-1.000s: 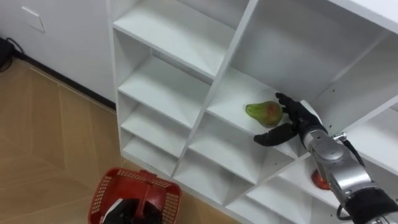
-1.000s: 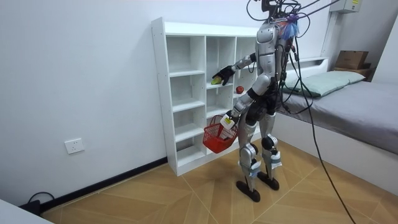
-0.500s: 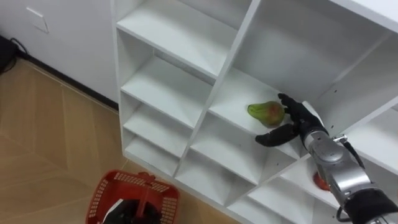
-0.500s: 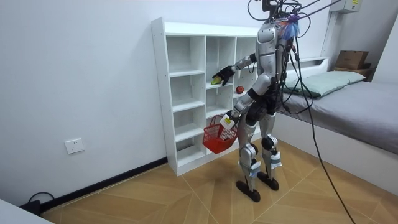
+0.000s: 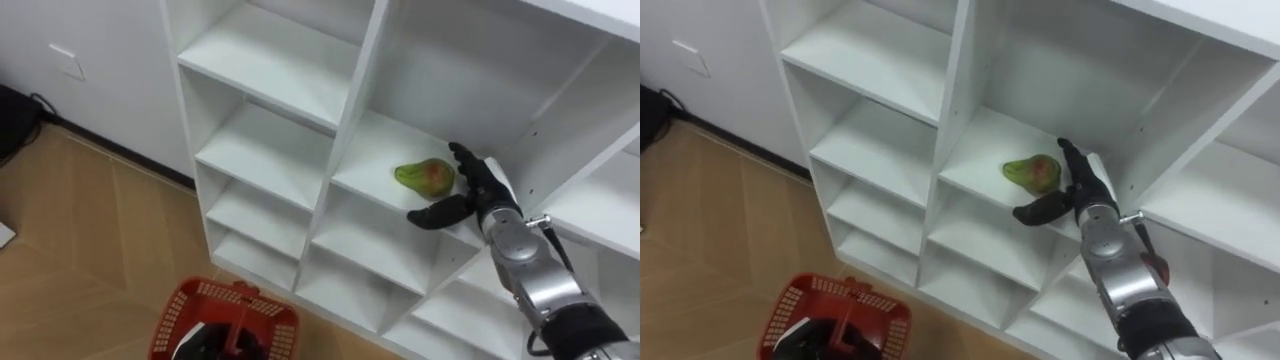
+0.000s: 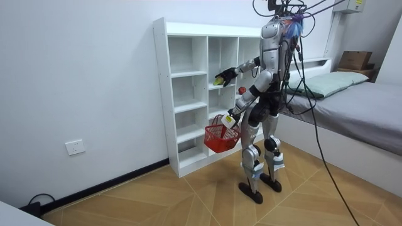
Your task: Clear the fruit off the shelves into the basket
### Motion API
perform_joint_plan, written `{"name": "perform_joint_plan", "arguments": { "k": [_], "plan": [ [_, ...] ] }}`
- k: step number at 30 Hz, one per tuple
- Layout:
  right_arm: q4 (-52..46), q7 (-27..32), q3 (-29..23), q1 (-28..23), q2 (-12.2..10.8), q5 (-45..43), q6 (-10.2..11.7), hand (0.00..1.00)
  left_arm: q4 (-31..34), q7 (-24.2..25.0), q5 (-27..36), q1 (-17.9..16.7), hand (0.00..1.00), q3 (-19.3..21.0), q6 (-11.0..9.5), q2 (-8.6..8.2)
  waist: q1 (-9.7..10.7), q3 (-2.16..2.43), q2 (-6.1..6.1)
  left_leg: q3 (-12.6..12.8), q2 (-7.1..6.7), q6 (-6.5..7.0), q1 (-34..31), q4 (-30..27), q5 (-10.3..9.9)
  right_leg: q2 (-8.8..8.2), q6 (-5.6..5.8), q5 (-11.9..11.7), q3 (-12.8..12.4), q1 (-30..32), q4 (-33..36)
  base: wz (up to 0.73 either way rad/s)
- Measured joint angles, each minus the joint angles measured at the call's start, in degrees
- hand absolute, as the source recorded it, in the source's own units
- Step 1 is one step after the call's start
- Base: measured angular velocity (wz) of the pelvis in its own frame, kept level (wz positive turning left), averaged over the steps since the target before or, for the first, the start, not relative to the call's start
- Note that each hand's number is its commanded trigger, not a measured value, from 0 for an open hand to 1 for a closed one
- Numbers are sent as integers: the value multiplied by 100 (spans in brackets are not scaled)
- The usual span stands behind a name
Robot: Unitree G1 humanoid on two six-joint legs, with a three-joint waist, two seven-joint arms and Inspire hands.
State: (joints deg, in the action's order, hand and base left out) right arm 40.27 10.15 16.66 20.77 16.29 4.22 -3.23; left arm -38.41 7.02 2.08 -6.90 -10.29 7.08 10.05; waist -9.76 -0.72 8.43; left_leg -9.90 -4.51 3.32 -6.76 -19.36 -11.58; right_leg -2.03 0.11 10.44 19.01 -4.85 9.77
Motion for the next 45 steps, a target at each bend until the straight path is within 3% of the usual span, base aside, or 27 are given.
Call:
{"name": "perform_joint_plan", "arguments": {
  "k": [11,19,28,45],
  "plan": [
    [10,61,-17,0,-40,20,209,0,-3,-1,27,-3,100,-22,-17,-32,122,-42,-33,-37,-14,4,-49,-17,1,-11,0,0,40,26,0,2],
    [272,230,5,5,-157,47,534,0,-4,-36,80,10,100,-246,-83,-14,130,-70,-74,-23,-14,9,1,3,4,-19,0,0,-2,24,0,-2],
    [419,306,7,22,-217,44,741,0,-97,-142,280,48,100,-419,-113,-25,129,-78,-109,-17,-13,10,1,10,5,-18,0,0,-10,32,-1,0],
    [397,306,1,153,-301,-2,679,0,-98,-109,277,179,100,-568,-116,-50,132,-57,-125,44,-4,16,-57,8,15,-37,0,0,-12,119,16,-2]
  ]
}}
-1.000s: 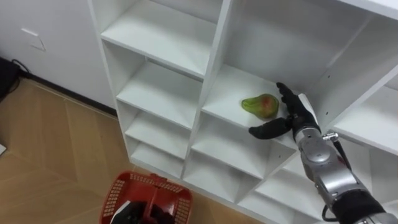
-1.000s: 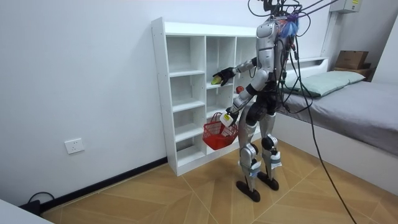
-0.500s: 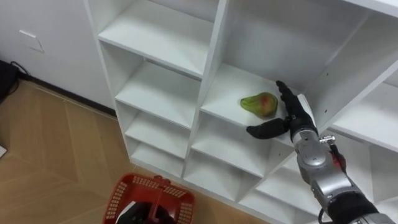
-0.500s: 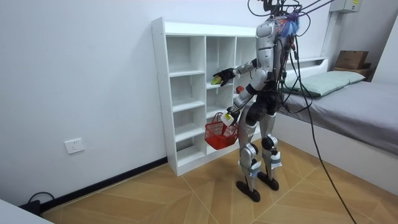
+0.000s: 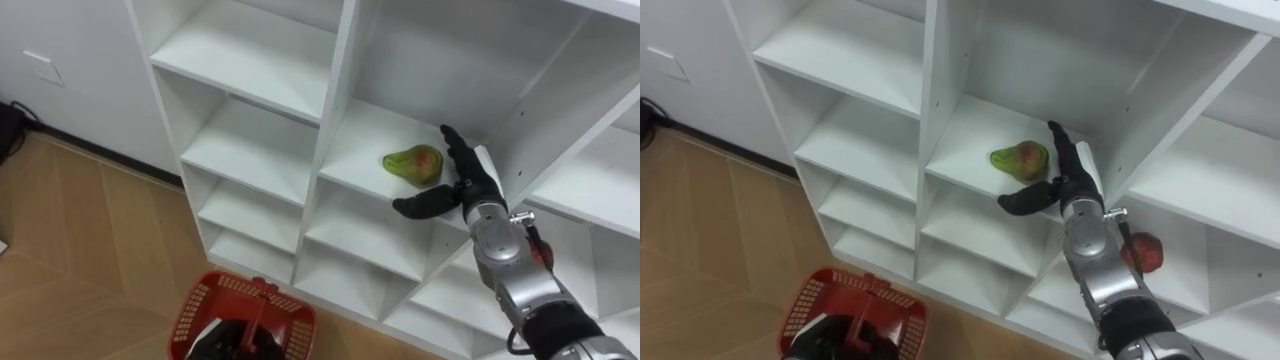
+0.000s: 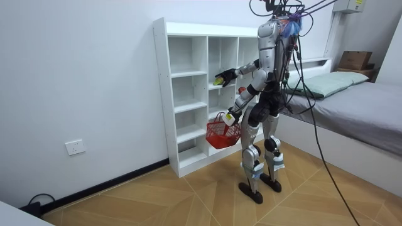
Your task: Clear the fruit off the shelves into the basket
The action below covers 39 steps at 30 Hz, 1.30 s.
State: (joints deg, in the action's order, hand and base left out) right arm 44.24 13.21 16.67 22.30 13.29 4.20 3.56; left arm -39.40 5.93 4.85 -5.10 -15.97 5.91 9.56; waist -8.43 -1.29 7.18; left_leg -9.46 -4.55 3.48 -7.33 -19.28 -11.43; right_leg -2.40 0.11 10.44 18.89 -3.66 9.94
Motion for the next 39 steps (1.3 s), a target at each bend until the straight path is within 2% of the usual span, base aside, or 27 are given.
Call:
{"name": "perform_joint_plan", "arguments": {
  "k": [7,27,34,35,36,37,38,39],
  "plan": [
    [-67,-1,-10,2,-11,-2,-15,0,-9,1,0,5,100,1,0,-130,12,7,-49,-1,5,1,-36,-7,1,-5,0,0,-14,76,78,0],
    [-187,13,-23,5,-67,5,-66,0,-136,1,0,25,100,-5,-8,-200,15,-2,-125,16,16,0,-6,21,2,-1,0,0,7,72,79,0],
    [-192,40,-36,6,-115,5,-66,0,-224,1,-4,50,100,-2,-110,-208,-5,-1,-125,58,27,1,3,38,1,-4,0,0,-3,78,77,-2],
    [-214,41,-36,6,-141,5,-66,7,-224,1,-5,51,100,-2,-110,-206,-5,-1,-125,75,32,0,7,43,1,-5,0,0,7,83,74,-11],
    [-224,40,-35,6,-152,5,-66,56,-224,1,-5,51,100,-2,-110,-207,-4,-1,-125,83,34,0,7,45,1,-5,0,0,9,86,72,-8],
    [-233,41,-36,6,-171,5,-66,90,-224,1,-5,51,100,-3,-110,-209,-2,-1,-125,95,38,0,11,51,1,-5,0,0,11,87,71,-5],
    [-240,40,-37,6,-181,5,-67,100,-224,1,-6,51,100,-3,-110,-212,1,-1,-124,102,41,1,14,55,1,-5,0,0,13,87,71,-3],
    [-245,41,-38,6,-183,5,-67,100,-224,1,-6,51,100,-3,-110,-212,3,-1,-124,104,42,0,15,57,1,-5,0,0,14,87,71,0]
  ]
}}
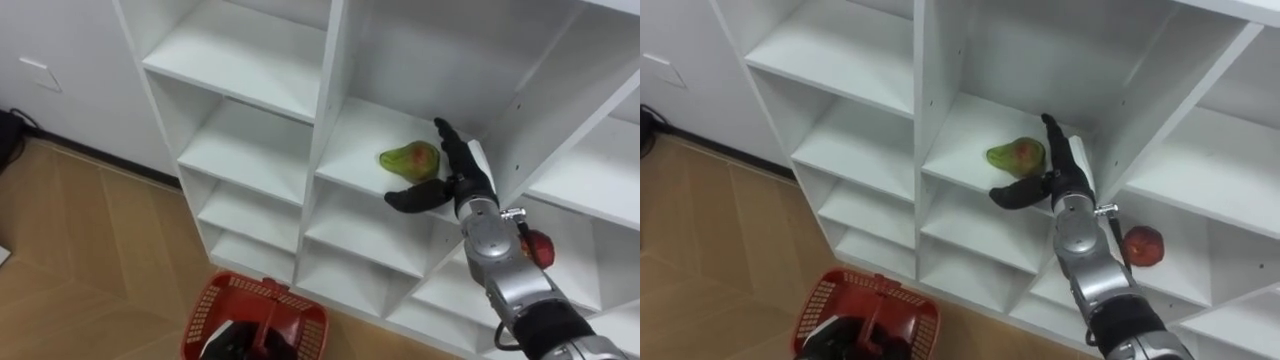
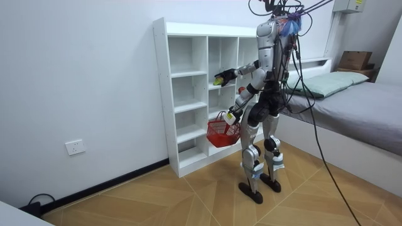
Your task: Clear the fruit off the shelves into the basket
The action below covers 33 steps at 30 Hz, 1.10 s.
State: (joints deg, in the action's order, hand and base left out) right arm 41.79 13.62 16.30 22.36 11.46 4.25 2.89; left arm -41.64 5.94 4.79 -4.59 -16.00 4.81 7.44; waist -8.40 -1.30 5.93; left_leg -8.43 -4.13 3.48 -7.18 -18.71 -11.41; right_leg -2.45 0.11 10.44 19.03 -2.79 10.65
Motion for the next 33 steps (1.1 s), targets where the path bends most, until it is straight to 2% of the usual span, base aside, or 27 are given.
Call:
{"name": "perform_joint_plan", "arguments": {
  "k": [14,33],
  "plan": [
    [-33,119,-67,33,7,10,90,100,1,0,7,24,100,-4,-11,-30,2,8,-3,124,41,-2,89,110,1,-1,0,0,3,-10,7,-3],
    [6,-47,-9,33,-38,43,147,100,-188,-4,9,33,100,-2,-114,-41,23,3,-3,90,36,-2,91,121,1,-3,0,0,4,-13,11,0]
  ]
}}
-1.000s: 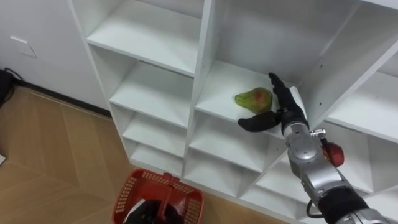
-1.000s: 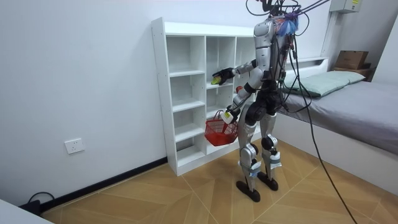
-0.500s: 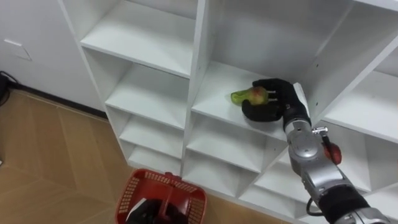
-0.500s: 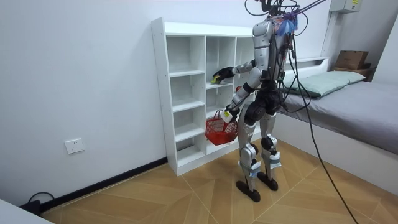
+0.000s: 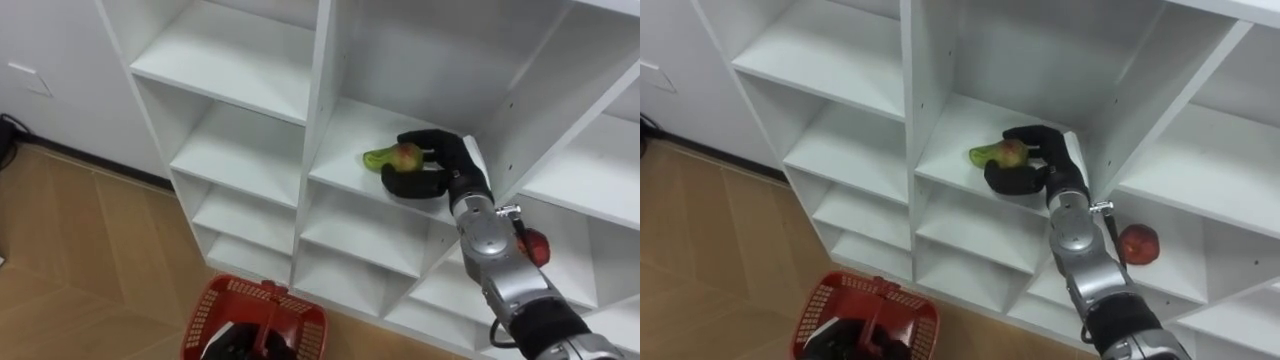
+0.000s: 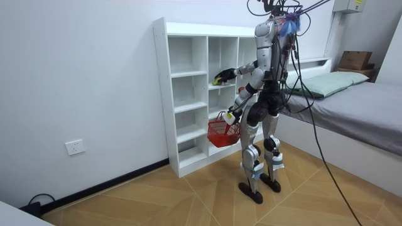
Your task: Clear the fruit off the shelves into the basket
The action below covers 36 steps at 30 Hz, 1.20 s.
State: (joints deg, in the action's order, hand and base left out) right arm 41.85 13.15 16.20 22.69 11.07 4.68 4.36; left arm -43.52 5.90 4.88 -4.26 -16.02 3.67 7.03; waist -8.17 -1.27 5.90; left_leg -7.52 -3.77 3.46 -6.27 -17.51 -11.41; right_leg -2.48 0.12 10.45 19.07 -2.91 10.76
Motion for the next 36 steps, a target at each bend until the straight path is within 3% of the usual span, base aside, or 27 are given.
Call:
{"name": "perform_joint_plan", "arguments": {
  "k": [8,15,18,23,26,28,36],
  "plan": [
    [-309,-47,9,-121,-46,-81,-75,100,-59,1,10,-2,100,6,-1,-8,15,0,-1,-15,0,0,-4,-28,0,3,0,0,8,1,-10,0],
    [-1605,-219,23,-861,-42,-73,-112,100,-42,-47,190,-44,100,16,-98,-57,79,0,-5,41,2,1,190,26,0,-29,0,0,-64,-143,-20,-3],
    [-2426,-261,45,-1494,-41,-125,-115,100,76,-143,211,-57,100,17,-136,-82,163,6,-18,112,13,7,212,60,-5,-30,1,1,-131,-135,-15,-6],
    [-2998,-463,64,-2216,-30,-391,-124,100,167,-246,221,-85,100,11,-176,-139,200,72,-145,420,65,21,368,211,4,-38,2,0,-209,-111,-11,-36],
    [-3242,-486,65,-2523,-28,-506,-124,100,189,-348,240,-126,100,10,-180,-136,281,105,-212,594,103,22,504,315,4,-26,1,0,-405,-138,-11,-35],
    [-3411,-637,59,-2710,-31,-512,-126,100,189,-439,238,-135,100,10,-180,-124,484,105,-263,606,101,22,600,371,4,-18,1,0,-488,-207,-13,-7],
    [-3957,-1146,47,-3179,-28,-1064,-136,100,187,-447,229,-164,100,60,-281,-123,556,93,-317,894,148,28,758,434,-2,55,-9,-7,-893,-202,7,-20]
  ]
}}
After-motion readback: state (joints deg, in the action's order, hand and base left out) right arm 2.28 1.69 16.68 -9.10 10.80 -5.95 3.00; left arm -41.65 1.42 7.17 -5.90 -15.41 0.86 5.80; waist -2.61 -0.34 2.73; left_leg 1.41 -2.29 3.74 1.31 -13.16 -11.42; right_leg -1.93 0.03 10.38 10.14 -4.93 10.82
